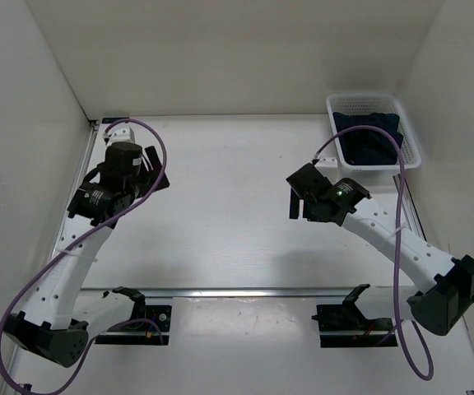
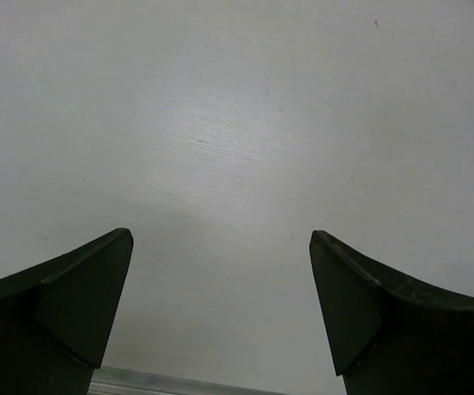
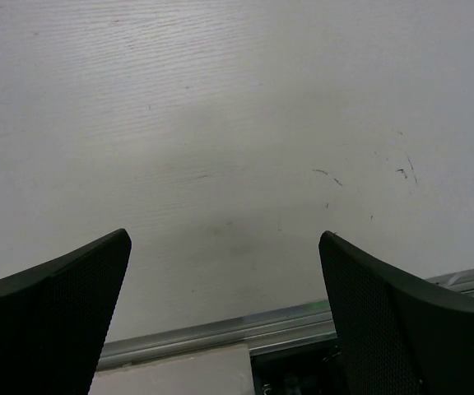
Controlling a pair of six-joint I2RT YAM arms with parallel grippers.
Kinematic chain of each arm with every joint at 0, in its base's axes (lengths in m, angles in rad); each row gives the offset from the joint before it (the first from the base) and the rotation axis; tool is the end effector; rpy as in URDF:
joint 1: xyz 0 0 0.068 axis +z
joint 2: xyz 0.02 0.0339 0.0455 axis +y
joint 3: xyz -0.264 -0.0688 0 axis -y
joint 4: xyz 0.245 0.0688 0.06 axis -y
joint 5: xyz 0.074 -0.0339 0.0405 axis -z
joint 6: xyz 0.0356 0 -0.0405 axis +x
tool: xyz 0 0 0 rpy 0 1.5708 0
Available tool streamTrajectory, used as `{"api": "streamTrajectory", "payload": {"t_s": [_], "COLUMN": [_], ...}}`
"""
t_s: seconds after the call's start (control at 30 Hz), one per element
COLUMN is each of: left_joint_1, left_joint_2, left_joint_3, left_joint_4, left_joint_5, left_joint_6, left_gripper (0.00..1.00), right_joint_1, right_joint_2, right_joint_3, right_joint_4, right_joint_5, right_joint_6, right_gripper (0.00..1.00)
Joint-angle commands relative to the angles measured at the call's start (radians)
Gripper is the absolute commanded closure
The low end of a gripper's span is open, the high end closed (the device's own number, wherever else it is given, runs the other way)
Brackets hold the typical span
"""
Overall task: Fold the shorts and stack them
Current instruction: Grab the shorts from the pile
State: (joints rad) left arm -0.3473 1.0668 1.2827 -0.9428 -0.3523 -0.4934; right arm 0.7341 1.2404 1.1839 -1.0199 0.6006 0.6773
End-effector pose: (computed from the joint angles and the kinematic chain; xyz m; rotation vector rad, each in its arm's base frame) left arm 0.1915 -0.0563 0.3844 -0.3416 2.2186 -0.0463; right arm 0.1853 0.1401 0.3183 0.1185 2.3875 -0.1717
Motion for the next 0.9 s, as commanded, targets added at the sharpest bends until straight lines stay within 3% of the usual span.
{"api": "streamTrajectory", "payload": {"t_s": [0.0,0.23,0.4,0.53,0.7,0.87], "left_joint_1": [-0.001,-0.001,-0.01,-0.01,-0.01,-0.01], "left_joint_2": [-0.022,-0.001,0.009,0.009,0.073,0.113], "left_joint_3": [0.021,0.049,0.049,0.038,0.049,0.081], "left_joint_4": [0.024,0.024,0.024,0.049,0.049,0.049], "left_joint_5": [0.032,0.091,0.124,0.113,0.113,0.092], "left_joint_6": [0.041,0.041,0.041,0.041,0.041,0.041], "left_gripper": [0.0,0.0,0.0,0.0,0.0,0.0], "right_joint_1": [-0.002,-0.065,-0.37,-0.647,-0.797,-0.845], "right_joint_2": [0.004,0.004,0.077,0.27,0.589,0.884], "right_joint_3": [0.033,0.094,0.244,0.42,0.722,1.029], "right_joint_4": [0.012,0.069,0.139,0.164,0.173,0.153], "right_joint_5": [0.051,0.062,-0.097,-0.336,-0.543,-0.688], "right_joint_6": [0.018,-0.056,-0.217,-0.271,-0.271,-0.251], "right_gripper": [0.0,0.0,0.0,0.0,0.0,0.0]}}
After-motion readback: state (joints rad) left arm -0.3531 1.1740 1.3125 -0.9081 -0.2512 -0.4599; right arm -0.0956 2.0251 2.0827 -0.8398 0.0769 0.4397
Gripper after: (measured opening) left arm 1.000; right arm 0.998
